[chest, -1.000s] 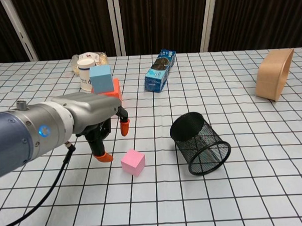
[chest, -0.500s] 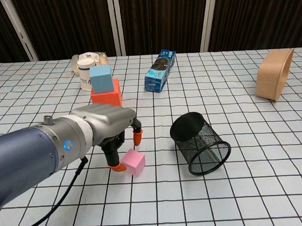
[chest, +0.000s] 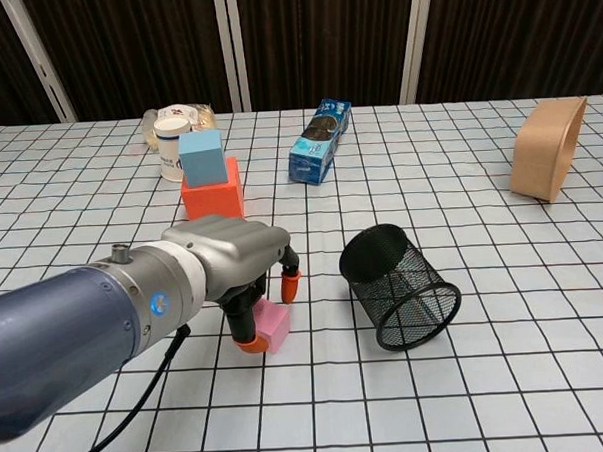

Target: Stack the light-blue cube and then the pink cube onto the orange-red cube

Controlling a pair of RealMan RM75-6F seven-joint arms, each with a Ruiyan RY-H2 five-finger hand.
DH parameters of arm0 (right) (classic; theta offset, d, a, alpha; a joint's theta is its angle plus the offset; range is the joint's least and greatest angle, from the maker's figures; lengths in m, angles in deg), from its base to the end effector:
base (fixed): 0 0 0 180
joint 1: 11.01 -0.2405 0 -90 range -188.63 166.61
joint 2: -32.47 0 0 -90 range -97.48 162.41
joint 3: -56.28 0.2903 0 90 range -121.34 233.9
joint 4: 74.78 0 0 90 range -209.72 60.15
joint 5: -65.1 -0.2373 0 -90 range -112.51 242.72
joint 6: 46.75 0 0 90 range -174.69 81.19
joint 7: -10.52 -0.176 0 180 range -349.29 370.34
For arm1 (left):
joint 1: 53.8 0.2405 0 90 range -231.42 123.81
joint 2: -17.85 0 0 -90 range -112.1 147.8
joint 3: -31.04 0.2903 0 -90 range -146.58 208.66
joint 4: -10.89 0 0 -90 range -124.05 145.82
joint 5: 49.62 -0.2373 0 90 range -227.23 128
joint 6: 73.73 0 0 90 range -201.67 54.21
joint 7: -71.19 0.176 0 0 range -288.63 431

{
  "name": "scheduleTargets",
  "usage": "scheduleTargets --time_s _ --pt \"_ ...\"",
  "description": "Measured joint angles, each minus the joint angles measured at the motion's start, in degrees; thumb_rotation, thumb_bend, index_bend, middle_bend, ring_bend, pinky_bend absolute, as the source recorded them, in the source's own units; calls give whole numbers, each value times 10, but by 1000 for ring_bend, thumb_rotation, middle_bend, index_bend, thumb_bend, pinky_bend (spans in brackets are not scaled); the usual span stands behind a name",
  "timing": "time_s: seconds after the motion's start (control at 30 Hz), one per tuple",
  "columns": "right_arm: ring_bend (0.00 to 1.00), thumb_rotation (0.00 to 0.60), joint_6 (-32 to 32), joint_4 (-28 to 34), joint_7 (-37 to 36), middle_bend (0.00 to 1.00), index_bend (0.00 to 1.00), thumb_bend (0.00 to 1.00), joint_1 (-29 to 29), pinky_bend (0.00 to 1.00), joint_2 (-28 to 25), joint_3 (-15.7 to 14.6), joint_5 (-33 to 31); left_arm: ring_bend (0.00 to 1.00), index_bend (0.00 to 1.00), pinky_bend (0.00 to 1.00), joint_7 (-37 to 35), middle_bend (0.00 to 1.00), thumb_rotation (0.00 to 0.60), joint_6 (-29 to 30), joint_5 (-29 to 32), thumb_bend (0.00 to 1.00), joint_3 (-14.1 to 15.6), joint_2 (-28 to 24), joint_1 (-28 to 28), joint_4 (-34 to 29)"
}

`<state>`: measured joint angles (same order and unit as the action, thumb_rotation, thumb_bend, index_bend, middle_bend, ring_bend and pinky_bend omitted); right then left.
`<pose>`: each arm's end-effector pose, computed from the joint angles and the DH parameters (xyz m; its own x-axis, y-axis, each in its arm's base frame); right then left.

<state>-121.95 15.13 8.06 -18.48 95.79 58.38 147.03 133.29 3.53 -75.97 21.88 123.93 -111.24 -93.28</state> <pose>-0.3783 -0.2298 0.1353 0.3932 -0.1613 0.9052 -0.9147 0.0309 0.4029 -0.0448 0.3003 -0.1405 0.6246 0.4060 0.6671 0.7787 -0.3894 -0.4920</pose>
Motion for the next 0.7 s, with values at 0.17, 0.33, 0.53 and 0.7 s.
scheduleTargets --time_s 0.17,0.33,0.53,0.7 --pt "134 600 1 1 -1 106 170 138 0 340 0 -1 0 673 383 701 3 835 600 10 -6 268 -7 1 0 4" --pt "135 600 5 2 -1 106 170 139 -1 347 -1 -1 -2 673 382 701 8 835 600 11 -3 268 -10 2 -1 6" --pt "135 600 8 2 -3 106 170 137 -2 347 -2 -1 -4 673 381 701 13 835 600 9 1 269 -9 9 -1 15" --pt "135 600 6 2 -5 106 170 138 -1 347 -2 -1 -3 673 386 701 16 836 600 8 2 268 -10 12 -1 18"
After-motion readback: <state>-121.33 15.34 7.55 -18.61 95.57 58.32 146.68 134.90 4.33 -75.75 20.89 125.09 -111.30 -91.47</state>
